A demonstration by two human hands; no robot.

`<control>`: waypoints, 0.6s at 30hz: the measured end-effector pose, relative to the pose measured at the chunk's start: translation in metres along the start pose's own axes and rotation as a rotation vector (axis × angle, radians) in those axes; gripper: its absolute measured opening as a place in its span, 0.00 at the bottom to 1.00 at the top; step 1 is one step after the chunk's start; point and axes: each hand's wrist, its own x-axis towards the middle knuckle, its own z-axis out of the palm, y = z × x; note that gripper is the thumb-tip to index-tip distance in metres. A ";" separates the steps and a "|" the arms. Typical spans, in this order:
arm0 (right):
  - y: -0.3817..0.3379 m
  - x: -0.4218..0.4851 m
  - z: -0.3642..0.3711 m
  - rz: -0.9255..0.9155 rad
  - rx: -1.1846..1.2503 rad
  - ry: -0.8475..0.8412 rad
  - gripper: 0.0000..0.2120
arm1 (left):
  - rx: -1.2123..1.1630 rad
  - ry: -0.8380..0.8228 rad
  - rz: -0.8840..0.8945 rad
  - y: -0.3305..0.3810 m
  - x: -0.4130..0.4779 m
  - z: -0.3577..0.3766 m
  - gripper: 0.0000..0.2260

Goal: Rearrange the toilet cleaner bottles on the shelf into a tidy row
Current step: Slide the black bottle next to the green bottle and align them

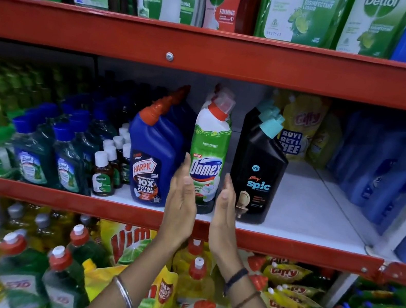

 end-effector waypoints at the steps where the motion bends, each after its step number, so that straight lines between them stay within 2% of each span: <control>1: -0.001 0.002 0.002 0.004 -0.012 0.001 0.42 | 0.005 -0.030 0.003 -0.002 0.002 -0.002 0.35; 3: -0.001 0.006 0.003 -0.005 -0.021 0.000 0.43 | 0.011 -0.068 -0.007 -0.002 0.004 -0.004 0.33; 6: -0.001 0.007 0.005 -0.014 -0.012 0.013 0.32 | 0.010 -0.091 -0.035 -0.001 0.004 -0.007 0.33; 8: -0.002 0.008 0.003 -0.004 0.016 0.036 0.29 | 0.001 -0.101 -0.039 0.000 0.004 -0.009 0.33; 11: -0.004 0.008 0.001 0.001 0.013 0.073 0.31 | -0.018 -0.110 -0.050 0.000 0.003 -0.012 0.32; 16: -0.002 0.005 0.001 -0.004 0.011 0.108 0.41 | -0.012 -0.121 -0.052 0.003 0.002 -0.014 0.32; 18: -0.001 0.005 0.000 -0.010 0.005 0.117 0.41 | -0.016 -0.127 -0.050 0.003 0.002 -0.014 0.32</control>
